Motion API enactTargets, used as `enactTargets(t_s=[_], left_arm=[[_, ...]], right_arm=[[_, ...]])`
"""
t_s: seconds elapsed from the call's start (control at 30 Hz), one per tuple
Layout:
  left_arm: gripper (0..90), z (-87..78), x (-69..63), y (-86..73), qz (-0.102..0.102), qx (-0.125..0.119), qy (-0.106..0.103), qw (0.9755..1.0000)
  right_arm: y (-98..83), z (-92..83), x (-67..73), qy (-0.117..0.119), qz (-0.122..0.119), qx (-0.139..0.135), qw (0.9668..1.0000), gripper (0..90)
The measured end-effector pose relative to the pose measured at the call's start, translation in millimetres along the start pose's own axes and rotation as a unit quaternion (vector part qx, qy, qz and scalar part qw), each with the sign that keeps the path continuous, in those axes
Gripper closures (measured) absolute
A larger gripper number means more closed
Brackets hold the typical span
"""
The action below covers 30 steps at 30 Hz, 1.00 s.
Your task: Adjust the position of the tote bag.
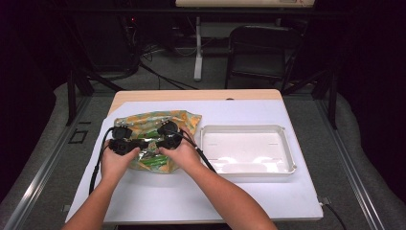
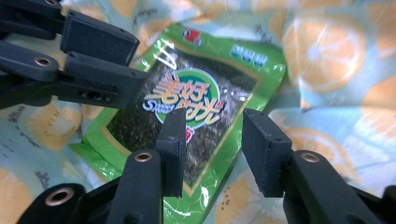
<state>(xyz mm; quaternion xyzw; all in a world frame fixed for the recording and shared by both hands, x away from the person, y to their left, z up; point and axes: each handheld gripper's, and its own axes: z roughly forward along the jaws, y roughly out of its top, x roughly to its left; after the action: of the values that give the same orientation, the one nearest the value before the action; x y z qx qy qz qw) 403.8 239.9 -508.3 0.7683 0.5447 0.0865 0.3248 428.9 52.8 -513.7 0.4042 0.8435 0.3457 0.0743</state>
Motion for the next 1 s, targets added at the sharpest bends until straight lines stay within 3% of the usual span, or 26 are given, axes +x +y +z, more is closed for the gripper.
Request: enactTargets(t_s=[0.33,0.73,1.0], left_arm=[[55.4,8.2,11.6,-6.6,-0.040,0.015,-0.010,0.9990],[51.0,9.8,12.5,-8.2,-0.038,0.035,-0.002,0.9987],[51.2,12.0,12.6,-9.5,-0.038,0.037,0.005,0.9986]], right_arm=[[-1.8,9.4,-8.9,0.012,0.036,0.040,0.9985,57.9],[-5.0,16.5,-8.3,0.013,0.043,0.071,0.9965,54.0],[-4.0,13.2,-10.7,0.000,0.034,0.062,0.9975,67.9]])
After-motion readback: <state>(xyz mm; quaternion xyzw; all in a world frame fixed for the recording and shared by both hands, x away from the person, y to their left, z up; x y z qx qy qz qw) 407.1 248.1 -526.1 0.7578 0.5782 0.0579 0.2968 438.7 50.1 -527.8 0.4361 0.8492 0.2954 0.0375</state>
